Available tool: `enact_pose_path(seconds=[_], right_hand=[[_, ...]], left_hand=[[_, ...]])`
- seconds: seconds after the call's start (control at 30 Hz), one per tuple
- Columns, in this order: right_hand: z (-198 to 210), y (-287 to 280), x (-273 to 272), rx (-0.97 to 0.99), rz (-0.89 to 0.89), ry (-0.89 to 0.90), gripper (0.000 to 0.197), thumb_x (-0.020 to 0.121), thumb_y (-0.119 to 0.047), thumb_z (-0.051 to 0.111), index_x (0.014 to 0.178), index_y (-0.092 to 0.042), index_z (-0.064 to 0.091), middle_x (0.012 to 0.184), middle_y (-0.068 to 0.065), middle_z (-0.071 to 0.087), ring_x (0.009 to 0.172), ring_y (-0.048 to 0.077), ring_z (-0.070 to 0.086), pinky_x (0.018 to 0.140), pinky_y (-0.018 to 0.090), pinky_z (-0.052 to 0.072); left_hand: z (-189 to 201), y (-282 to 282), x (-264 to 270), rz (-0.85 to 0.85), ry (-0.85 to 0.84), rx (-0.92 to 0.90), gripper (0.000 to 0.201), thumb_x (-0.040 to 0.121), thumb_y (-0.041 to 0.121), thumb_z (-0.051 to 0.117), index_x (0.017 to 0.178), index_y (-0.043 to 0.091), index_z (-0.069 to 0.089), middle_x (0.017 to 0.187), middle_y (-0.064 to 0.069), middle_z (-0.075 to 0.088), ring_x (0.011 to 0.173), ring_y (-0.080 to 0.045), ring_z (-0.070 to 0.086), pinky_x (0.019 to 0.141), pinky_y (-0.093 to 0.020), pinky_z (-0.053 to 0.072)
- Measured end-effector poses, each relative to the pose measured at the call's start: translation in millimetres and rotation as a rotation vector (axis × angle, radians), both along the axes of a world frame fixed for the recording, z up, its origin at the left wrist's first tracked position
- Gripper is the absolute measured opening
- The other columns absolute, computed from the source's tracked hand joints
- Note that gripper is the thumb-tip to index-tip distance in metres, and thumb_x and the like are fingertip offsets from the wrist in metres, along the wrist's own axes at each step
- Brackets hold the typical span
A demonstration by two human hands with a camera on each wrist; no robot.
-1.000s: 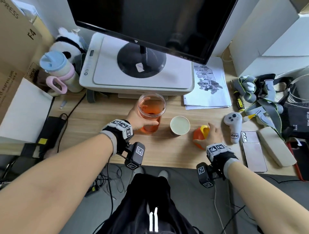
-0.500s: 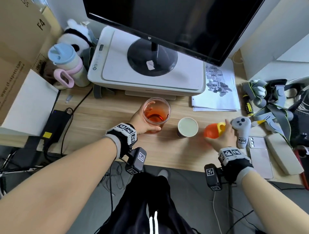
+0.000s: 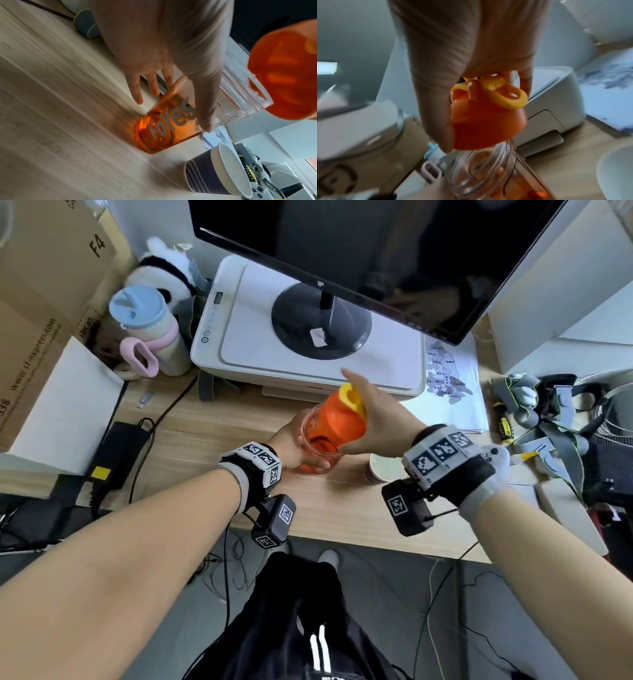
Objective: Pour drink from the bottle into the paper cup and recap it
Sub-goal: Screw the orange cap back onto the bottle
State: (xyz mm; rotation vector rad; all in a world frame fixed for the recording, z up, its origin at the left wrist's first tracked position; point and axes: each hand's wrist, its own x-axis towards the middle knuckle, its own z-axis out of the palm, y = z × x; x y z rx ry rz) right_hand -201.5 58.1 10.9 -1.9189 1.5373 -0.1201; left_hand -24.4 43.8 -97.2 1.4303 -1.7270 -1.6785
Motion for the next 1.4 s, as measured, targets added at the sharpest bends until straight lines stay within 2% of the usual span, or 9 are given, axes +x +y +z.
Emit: enact_pose_path(seconds=[0.43,0.57,0.7,0.87,0.97,1.03,1.1,1.27,1.4], right_hand=[[-3.1,-2.6,38.0,-0.032,0.187,0.316,0.114,0.056,-0.042,0.079,0.147,-0.031,0.012,0.148,-0.002,0.036,0.134,0.027,0.033,0.096,0.041,0.039],[2.7,0.5,47.7,-0.059,0.026,0.444,0.103,0.069,-0.071,0.055,0.147,-0.017,0.015,0.141,0.010,0.046,0.125,0.034,0.047,0.095,0.043,0.043],[16.3,-6.5,32.8,0.027,-0.125,0.528,0.089,0.073,-0.082,0.025,0.126,-0.011,0.041,0.115,0.015,0.067,0.107,0.034,0.061,0.079,0.039,0.043],[33.3,-10.1,28.2,-0.039,0.089,0.328,0.058,0.087,-0.060,0.035,0.141,-0.038,0.032,0.141,-0.003,0.049,0.126,0.023,0.047,0.095,0.036,0.039],[35.1,-9.8,32.2,-0.107,0.037,0.440,0.053,0.090,-0.058,0.030,0.103,-0.021,0.066,0.108,0.005,0.068,0.100,0.027,0.059,0.075,0.032,0.042],[39.1,-11.8,30.7,0.040,0.020,0.511,0.060,0.090,-0.059,0.027,0.077,-0.012,0.062,0.077,0.006,0.069,0.079,0.027,0.062,0.066,0.030,0.041],[45.4,-13.5,29.6,0.353,-0.006,0.355,0.059,0.091,-0.057,0.028,0.082,-0.010,0.063,0.071,0.006,0.075,0.069,0.022,0.069,0.064,0.028,0.047],[45.9,-24.2,20.4,0.007,0.078,0.358,0.036,0.078,-0.042,0.062,0.108,-0.021,0.066,0.107,0.001,0.069,0.102,0.021,0.061,0.081,0.032,0.047],[36.1,-29.8,30.4,0.159,0.361,0.189,0.089,0.066,-0.017,0.077,0.143,-0.028,0.033,0.150,-0.001,0.037,0.137,0.019,0.031,0.113,0.038,0.030]], left_hand=[[-3.3,-7.5,2.2,-0.068,-0.113,0.018,0.104,0.037,0.027,0.090,0.128,0.017,0.042,0.121,-0.001,0.061,0.111,-0.020,0.057,0.096,-0.032,0.048],[1.6,-5.7,7.0,-0.049,0.001,0.100,0.079,0.058,0.000,0.086,0.121,0.014,0.041,0.096,0.011,0.056,0.085,-0.001,0.057,0.063,-0.003,0.047],[-5.2,-9.5,3.3,-0.088,0.116,0.221,0.073,0.052,-0.016,0.080,0.114,0.003,0.046,0.095,0.002,0.065,0.087,-0.011,0.062,0.067,-0.016,0.052],[-4.3,-11.5,1.5,-0.060,-0.049,0.025,0.116,0.037,0.032,0.091,0.138,0.024,0.036,0.130,-0.002,0.058,0.121,-0.022,0.054,0.100,-0.040,0.047],[-5.8,-10.5,3.7,-0.061,-0.097,0.037,0.113,0.041,0.025,0.094,0.137,0.024,0.034,0.132,-0.003,0.057,0.122,-0.022,0.053,0.103,-0.041,0.045],[-4.1,-6.5,5.4,-0.015,-0.044,0.066,0.107,0.048,0.007,0.092,0.138,0.015,0.035,0.135,-0.010,0.054,0.122,-0.024,0.051,0.099,-0.035,0.044],[-2.8,-5.6,7.3,0.020,0.002,0.085,0.107,0.047,0.007,0.091,0.138,0.013,0.036,0.135,-0.012,0.054,0.121,-0.024,0.050,0.097,-0.033,0.044],[-20.6,-11.0,7.0,0.009,-0.037,0.133,0.113,0.032,0.030,0.095,0.133,0.020,0.044,0.126,-0.011,0.062,0.117,-0.028,0.058,0.097,-0.054,0.051],[8.1,-6.9,6.2,-0.007,-0.092,0.101,0.106,0.044,0.014,0.093,0.136,0.017,0.040,0.131,-0.009,0.058,0.120,-0.026,0.054,0.101,-0.045,0.047]])
